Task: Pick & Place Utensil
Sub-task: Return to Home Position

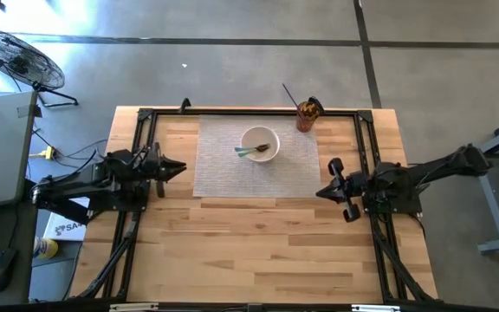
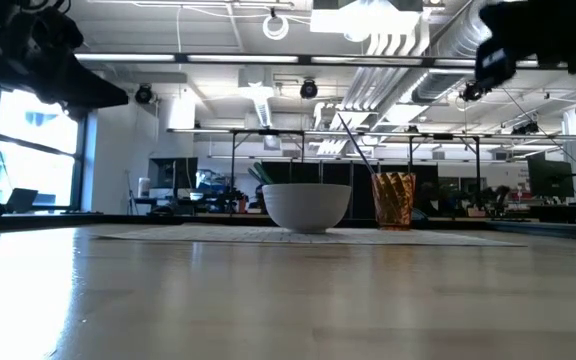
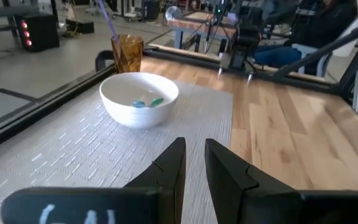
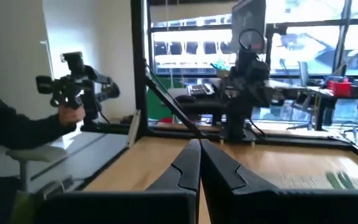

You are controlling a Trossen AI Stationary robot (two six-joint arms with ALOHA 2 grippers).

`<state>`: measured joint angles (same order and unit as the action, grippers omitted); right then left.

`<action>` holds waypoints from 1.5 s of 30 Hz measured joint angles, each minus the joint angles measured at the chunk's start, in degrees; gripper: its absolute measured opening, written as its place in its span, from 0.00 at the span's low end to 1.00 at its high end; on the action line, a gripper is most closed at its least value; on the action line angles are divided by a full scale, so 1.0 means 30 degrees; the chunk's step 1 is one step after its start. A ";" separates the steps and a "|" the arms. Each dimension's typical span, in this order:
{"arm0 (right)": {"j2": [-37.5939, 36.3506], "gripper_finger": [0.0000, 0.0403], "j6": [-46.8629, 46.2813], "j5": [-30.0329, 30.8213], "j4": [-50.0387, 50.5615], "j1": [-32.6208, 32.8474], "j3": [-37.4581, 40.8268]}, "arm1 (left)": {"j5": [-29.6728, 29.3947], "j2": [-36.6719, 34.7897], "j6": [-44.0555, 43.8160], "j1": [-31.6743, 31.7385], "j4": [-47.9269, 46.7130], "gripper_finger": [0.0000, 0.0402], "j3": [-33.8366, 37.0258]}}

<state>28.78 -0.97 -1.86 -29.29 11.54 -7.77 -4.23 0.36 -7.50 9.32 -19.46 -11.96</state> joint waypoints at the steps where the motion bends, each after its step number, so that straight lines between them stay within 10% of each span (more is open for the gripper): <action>1: -0.0255 0.00 -0.0007 0.0074 -0.0865 -0.0005 0.0918 | 0.0007 0.0000 0.0133 0.0000 0.0169 0.15 0.0132; 20: -0.2897 0.01 -0.0557 0.1335 0.1671 -0.0266 0.2404 | 0.1584 0.0518 0.0310 -0.0006 0.7096 0.15 0.3592; 26: -0.2870 0.00 -0.0539 0.1174 0.2510 -0.2092 0.2404 | -0.2285 0.0563 0.0772 -0.0008 0.7417 0.15 0.3701; 32: -0.2860 0.00 -0.1183 -0.0540 0.2494 -0.3902 0.2410 | -0.2099 0.0568 0.2706 -0.0015 0.9257 0.15 0.3720; 45: -0.2861 0.03 -0.3073 0.3032 0.5163 -0.4559 0.2411 | -0.0608 0.0579 0.2177 0.0000 0.7011 0.15 0.3746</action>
<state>20.20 -10.19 7.24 -13.81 -2.13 -0.54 -6.05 2.10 -0.97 9.32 1.58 -0.72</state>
